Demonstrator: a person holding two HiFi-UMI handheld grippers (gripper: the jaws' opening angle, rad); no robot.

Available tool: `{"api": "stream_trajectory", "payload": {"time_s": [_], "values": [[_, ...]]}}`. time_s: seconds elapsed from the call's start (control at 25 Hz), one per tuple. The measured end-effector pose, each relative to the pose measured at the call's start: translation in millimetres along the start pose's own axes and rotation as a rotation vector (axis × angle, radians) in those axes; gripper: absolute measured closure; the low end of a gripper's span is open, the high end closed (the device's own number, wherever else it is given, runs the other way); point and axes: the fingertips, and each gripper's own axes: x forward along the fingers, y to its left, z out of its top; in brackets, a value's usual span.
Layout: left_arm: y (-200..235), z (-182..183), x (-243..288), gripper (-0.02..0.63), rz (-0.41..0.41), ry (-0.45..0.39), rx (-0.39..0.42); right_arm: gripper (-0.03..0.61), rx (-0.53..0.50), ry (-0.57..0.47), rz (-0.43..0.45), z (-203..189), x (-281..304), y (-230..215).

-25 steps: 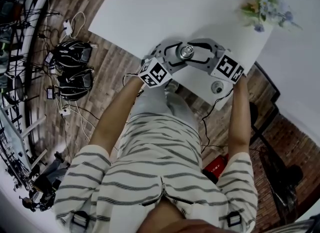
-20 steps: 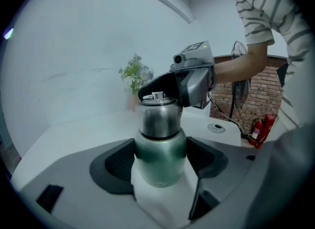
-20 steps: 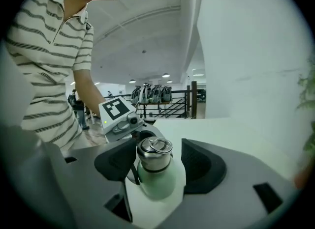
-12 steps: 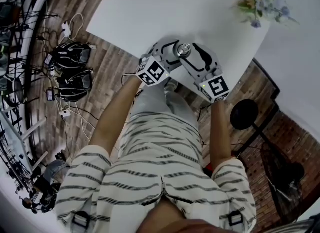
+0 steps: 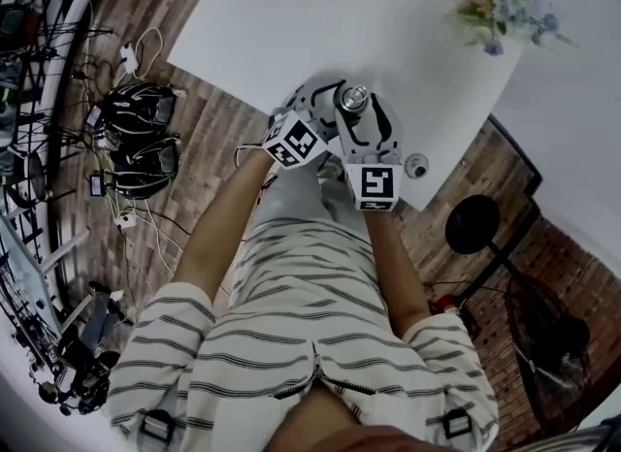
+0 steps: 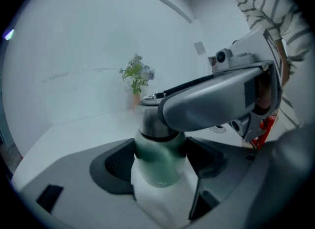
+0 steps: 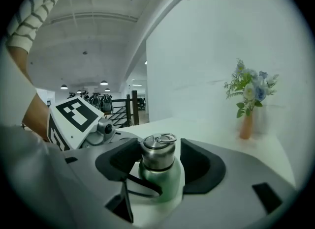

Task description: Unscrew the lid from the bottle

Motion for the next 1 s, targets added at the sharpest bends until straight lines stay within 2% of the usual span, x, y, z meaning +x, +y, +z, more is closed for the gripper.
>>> {"api": "stream_trajectory", "payload": {"time_s": [0.12,0.16,0.2,0.52,0.84,1.0], "values": [[0.1,0.6,0.3,0.284,0.001,0.001,0.0,0.31,-0.008,0.015,-0.013,-3.3,4.0,1.7],[0.0,1.0,1.2,0.284,0.0,0.002,0.001,0.347,-0.004,0.015,-0.014,-4.2,4.6,1.4],[-0.1,1.2,1.9,0.282,0.0,0.002,0.001,0.355,-0.002,0.013,-0.014,-4.8,4.8,1.1],[0.0,0.4,0.3,0.282,-0.002,-0.002,-0.002,0.344,-0.021,0.006,0.018,-3.7,4.9,1.8],[1.2,1.1,1.0,0.284,-0.005,-0.001,0.002,0.344,-0.075,0.018,0.158,-3.2,5.8,2.0],[1.3,0.7,2.1,0.284,-0.007,0.0,0.001,0.344,-0.088,0.039,0.273,-4.5,5.3,1.8]]}}
